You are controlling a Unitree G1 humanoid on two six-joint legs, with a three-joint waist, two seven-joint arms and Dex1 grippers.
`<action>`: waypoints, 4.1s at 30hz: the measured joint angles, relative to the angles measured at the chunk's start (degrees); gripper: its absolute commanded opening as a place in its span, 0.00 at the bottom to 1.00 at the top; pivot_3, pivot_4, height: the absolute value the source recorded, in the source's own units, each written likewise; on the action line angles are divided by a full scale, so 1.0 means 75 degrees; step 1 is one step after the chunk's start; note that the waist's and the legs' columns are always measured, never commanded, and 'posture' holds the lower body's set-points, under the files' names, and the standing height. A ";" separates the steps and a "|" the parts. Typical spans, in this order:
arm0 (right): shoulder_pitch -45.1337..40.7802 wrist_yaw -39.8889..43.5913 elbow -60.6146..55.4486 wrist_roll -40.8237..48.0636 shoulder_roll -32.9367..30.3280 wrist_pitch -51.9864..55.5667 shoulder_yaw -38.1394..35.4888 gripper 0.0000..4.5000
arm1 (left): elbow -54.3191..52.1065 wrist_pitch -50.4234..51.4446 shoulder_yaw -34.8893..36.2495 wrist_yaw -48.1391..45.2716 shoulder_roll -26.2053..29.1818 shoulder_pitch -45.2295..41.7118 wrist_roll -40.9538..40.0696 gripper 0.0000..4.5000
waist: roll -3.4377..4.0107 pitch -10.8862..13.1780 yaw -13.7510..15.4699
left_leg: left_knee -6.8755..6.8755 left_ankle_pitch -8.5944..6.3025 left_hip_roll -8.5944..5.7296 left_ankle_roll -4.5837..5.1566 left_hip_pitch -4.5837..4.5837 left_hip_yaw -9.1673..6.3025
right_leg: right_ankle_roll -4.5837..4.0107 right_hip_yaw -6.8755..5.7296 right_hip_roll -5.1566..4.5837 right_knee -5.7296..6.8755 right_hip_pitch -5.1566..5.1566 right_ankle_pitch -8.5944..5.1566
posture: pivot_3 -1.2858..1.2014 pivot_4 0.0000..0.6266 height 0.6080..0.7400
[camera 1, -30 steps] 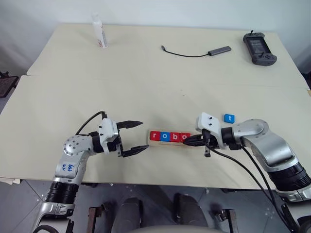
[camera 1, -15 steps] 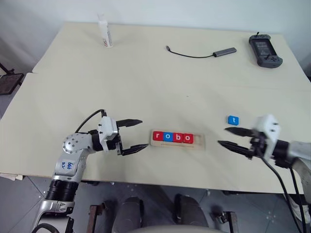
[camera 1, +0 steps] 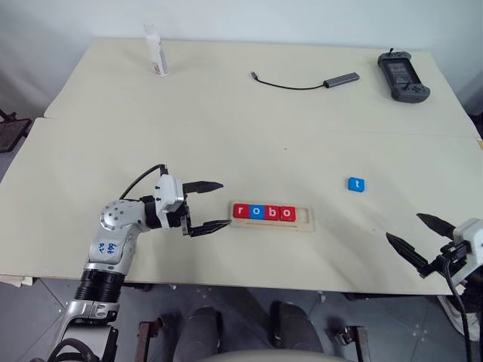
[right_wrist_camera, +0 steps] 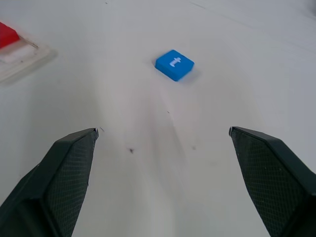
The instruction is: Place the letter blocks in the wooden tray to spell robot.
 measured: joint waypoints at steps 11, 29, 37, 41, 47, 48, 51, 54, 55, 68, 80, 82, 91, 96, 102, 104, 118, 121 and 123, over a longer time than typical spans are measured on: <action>-0.3206 -0.2636 -0.0112 -0.0028 0.0223 0.3447 0.1899 0.99 | -0.0399 0.0157 0.0006 0.0209 -0.0060 0.0023 -0.0010 1.00 | 0.0002 -0.0001 -0.0057 | -0.0001 0.0005 -0.0002 -0.0008 -0.0020 -0.0017 | -0.0005 -0.0008 -0.0003 0.0005 -0.0012 0.0001 | 0.52 0.24 1.00; -0.3979 -0.6027 -0.0128 -0.1038 0.2186 0.4586 0.2370 0.99 | -0.0911 0.0397 0.0053 0.0571 -0.0052 0.0408 -0.0027 1.00 | 0.0003 -0.0002 -0.0114 | -0.0005 0.0005 -0.0003 -0.0008 -0.0018 -0.0011 | -0.0005 -0.0005 -0.0002 0.0009 -0.0015 0.0001 | 0.52 0.24 1.00; -0.3816 -0.5732 -0.0234 -0.1038 0.1808 0.4596 0.2362 0.99 | -0.0898 0.0396 0.0046 0.0558 -0.0100 0.0402 -0.0026 1.00 | 0.0003 -0.0002 -0.0097 | -0.0009 0.0004 -0.0004 -0.0005 -0.0021 -0.0012 | -0.0005 -0.0004 -0.0002 0.0005 -0.0016 0.0001 | 0.52 0.24 1.00; -0.3774 -0.5437 -0.0339 -0.0943 0.1571 0.4590 0.2235 0.99 | -0.0897 0.0396 0.0045 0.0554 -0.0106 0.0403 -0.0026 1.00 | 0.0003 -0.0001 -0.0105 | -0.0011 0.0004 -0.0003 -0.0005 -0.0021 -0.0010 | -0.0005 -0.0004 -0.0001 0.0004 -0.0019 0.0001 | 0.52 0.24 1.00; -0.4332 -0.5524 0.0133 -0.1120 0.1402 0.4307 0.2046 0.99 | -0.0898 0.0396 0.0041 0.0554 -0.0112 0.0408 -0.0026 1.00 | 0.0003 -0.0001 -0.0123 | -0.0011 0.0004 -0.0002 -0.0005 -0.0019 -0.0007 | -0.0005 -0.0002 0.0000 0.0005 -0.0020 0.0001 | 0.52 0.24 1.00; -0.4426 -0.5539 0.0335 -0.1168 0.1402 0.4212 0.2061 0.99 | -0.0898 0.0396 0.0035 0.0553 -0.0113 0.0409 -0.0026 1.00 | 0.0003 -0.0002 -0.0121 | -0.0011 0.0003 -0.0002 -0.0005 -0.0020 -0.0007 | -0.0005 -0.0002 0.0000 0.0005 -0.0020 0.0001 | 0.52 0.24 1.00; -0.4728 -0.5647 0.1158 -0.1408 0.1440 0.3967 0.2214 0.99 | -0.0898 0.0396 0.0030 0.0556 -0.0116 0.0409 -0.0026 1.00 | 0.0003 -0.0001 -0.0123 | -0.0011 0.0004 -0.0003 -0.0005 -0.0021 -0.0006 | -0.0005 -0.0002 -0.0001 0.0003 -0.0020 0.0001 | 0.52 0.24 1.00; -0.4932 -0.5724 0.1650 -0.1528 0.1498 0.3794 0.2278 0.95 | -0.0900 0.0396 0.0028 0.0565 -0.0121 0.0408 -0.0026 1.00 | 0.0003 -0.0001 -0.0119 | -0.0011 0.0004 -0.0003 -0.0005 -0.0022 -0.0006 | -0.0005 -0.0002 -0.0002 0.0004 -0.0020 0.0001 | 0.52 0.24 1.00; -0.4998 -0.5749 0.1759 -0.1550 0.1500 0.3759 0.2286 0.90 | -0.0900 0.0396 0.0027 0.0571 -0.0125 0.0409 -0.0026 1.00 | 0.0003 -0.0001 -0.0124 | -0.0010 0.0004 -0.0003 -0.0005 -0.0022 -0.0006 | -0.0005 -0.0002 -0.0002 0.0004 -0.0020 0.0001 | 0.52 0.24 1.00; -0.5249 -0.5888 0.1812 -0.1362 0.1769 0.4100 0.2045 0.33 | -0.0917 0.0393 0.0033 0.0683 -0.0124 0.0491 -0.0026 1.00 | 0.0003 -0.0001 -0.0122 | -0.0011 0.0004 -0.0001 -0.0006 -0.0022 -0.0007 | -0.0005 -0.0002 -0.0001 0.0004 -0.0020 0.0001 | 0.52 0.24 1.00; -0.6090 -0.7115 0.0634 0.3200 0.3476 0.7388 -0.1277 0.49 | -0.0901 0.0354 0.0032 0.0593 -0.0122 0.0468 -0.0026 1.00 | 0.0005 -0.0001 -0.0089 | -0.0014 0.0004 -0.0001 -0.0006 -0.0028 -0.0016 | -0.0006 -0.0006 -0.0005 0.0009 -0.0022 0.0001 | 0.52 0.24 1.00; -0.6161 -0.8027 0.0684 0.4116 0.3709 0.7901 -0.2124 0.63 | -0.0887 0.0325 0.0032 0.0575 -0.0122 0.0468 -0.0026 1.00 | 0.0005 -0.0001 -0.0074 | -0.0014 0.0003 -0.0004 -0.0005 -0.0031 -0.0019 | -0.0006 -0.0009 -0.0009 0.0007 -0.0022 0.0001 | 0.52 0.24 1.00; -0.5164 -0.8003 0.0797 0.4072 0.1874 0.8070 -0.1538 0.99 | -0.0855 0.0292 0.0025 0.0545 -0.0115 0.0430 -0.0026 1.00 | 0.0015 -0.0009 -0.0056 | -0.0029 -0.0005 -0.0011 0.0010 -0.0027 -0.0006 | -0.0006 -0.0001 -0.0010 -0.0010 -0.0020 0.0001 | 0.52 0.24 1.00; -0.4709 -0.6603 0.0269 0.3638 0.1162 0.7415 -0.0247 0.99 | -0.0853 0.0292 0.0012 0.0547 -0.0136 0.0432 -0.0025 1.00 | 0.0017 -0.0008 -0.0232 | -0.0043 -0.0004 0.0002 0.0010 -0.0019 0.0011 | -0.0006 0.0006 -0.0001 -0.0009 -0.0033 0.0001 | 0.52 0.24 1.00; -0.4340 -0.5153 -0.0618 0.3001 0.0568 0.6601 0.1377 0.99 | -0.0851 0.0292 0.0007 0.0549 -0.0146 0.0424 -0.0025 1.00 | 0.0016 -0.0008 -0.0271 | -0.0042 -0.0003 0.0000 0.0007 -0.0023 0.0006 | -0.0006 0.0005 -0.0004 -0.0014 -0.0032 0.0001 | 0.52 0.24 1.00; -0.4311 -0.4702 -0.0816 0.2792 0.0410 0.6270 0.1776 0.99 | -0.0851 0.0292 0.0007 0.0550 -0.0147 0.0425 -0.0025 1.00 | 0.0016 -0.0008 -0.0259 | -0.0042 -0.0003 -0.0001 0.0007 -0.0024 0.0004 | -0.0006 0.0005 -0.0004 -0.0016 -0.0033 0.0001 | 0.52 0.24 1.00; -0.4214 -0.3777 -0.0832 -0.0095 -0.0027 0.4030 0.4212 0.99 | -0.0857 0.0293 0.0007 0.0578 -0.0149 0.0458 -0.0024 1.00 | 0.0015 -0.0007 -0.0066 | -0.0039 -0.0003 -0.0008 0.0007 -0.0029 0.0003 | -0.0006 0.0001 -0.0006 -0.0026 -0.0032 0.0001 | 0.52 0.24 1.00; -0.4218 -0.3702 -0.0423 -0.0567 -0.0201 0.3661 0.4231 0.99 | -0.0859 0.0295 0.0006 0.0584 -0.0151 0.0458 -0.0024 1.00 | 0.0015 -0.0007 -0.0079 | -0.0040 -0.0003 -0.0007 0.0007 -0.0029 0.0004 | -0.0006 -0.0001 -0.0005 -0.0030 -0.0032 0.0001 | 0.52 0.24 1.00; -0.4216 -0.3609 -0.0196 -0.0778 -0.0379 0.3515 0.4197 0.99 | -0.0859 0.0295 0.0006 0.0591 -0.0151 0.0458 -0.0024 1.00 | 0.0014 -0.0007 -0.0091 | -0.0041 -0.0003 -0.0006 0.0007 -0.0029 0.0004 | -0.0005 -0.0003 -0.0004 -0.0030 -0.0032 0.0001 | 0.52 0.24 1.00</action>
